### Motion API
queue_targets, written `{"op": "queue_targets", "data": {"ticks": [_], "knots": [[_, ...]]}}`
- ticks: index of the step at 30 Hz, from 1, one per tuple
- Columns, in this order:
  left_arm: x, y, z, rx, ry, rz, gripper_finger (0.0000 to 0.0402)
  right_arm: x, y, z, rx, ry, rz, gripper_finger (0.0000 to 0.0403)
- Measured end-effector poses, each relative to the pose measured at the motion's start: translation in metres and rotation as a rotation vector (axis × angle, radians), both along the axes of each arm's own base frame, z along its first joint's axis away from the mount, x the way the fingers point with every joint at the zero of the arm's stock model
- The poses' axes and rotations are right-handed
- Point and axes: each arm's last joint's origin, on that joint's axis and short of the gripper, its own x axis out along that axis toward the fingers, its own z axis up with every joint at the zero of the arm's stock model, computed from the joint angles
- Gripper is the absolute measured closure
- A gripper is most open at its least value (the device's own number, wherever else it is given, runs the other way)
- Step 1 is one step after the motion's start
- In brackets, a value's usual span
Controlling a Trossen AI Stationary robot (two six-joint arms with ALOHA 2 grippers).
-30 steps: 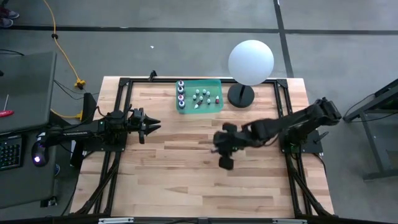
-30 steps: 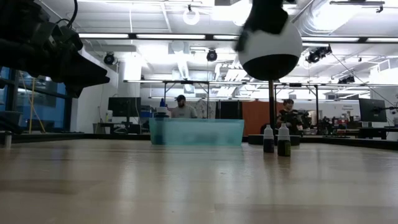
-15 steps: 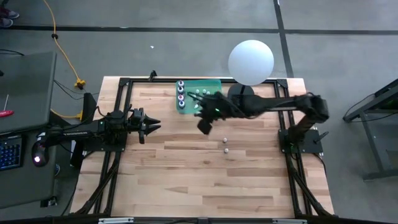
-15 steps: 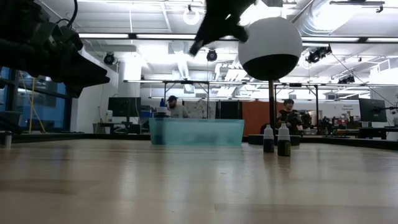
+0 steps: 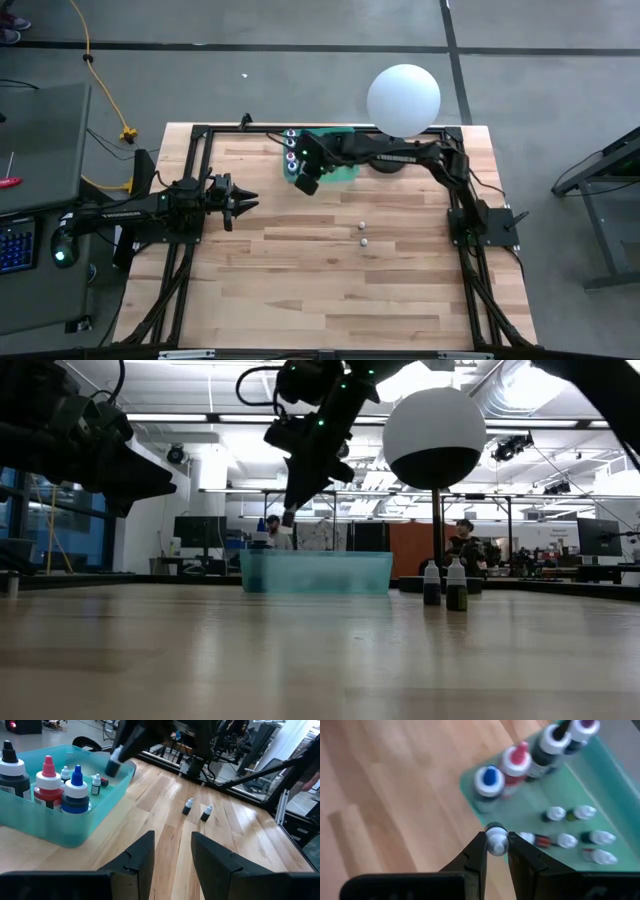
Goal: Pick & Place food coloring
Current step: Put the small black food coloring bottle into the green bin
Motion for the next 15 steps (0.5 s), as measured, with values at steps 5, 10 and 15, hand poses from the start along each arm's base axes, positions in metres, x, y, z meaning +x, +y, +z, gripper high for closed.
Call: {"op": "queue_targets", "data": {"ticks": [5, 10, 15], "knots": [[0.000, 0.000, 0.000, 0.000, 0.000, 0.000, 0.0275, -0.003, -0.017, 0.011, -0.012, 0.049, -0.032, 0.0349], [0.000, 0.000, 0.000, 0.000, 0.000, 0.000, 0.0275, -0.015, -0.041, 0.006, 0.037, 0.085, -0.135, 0.0348], [0.000, 0.000, 0.000, 0.000, 0.000, 0.000, 0.0275, -0.025, -0.059, -0.010, 0.119, 0.104, -0.194, 0.0348]]}}
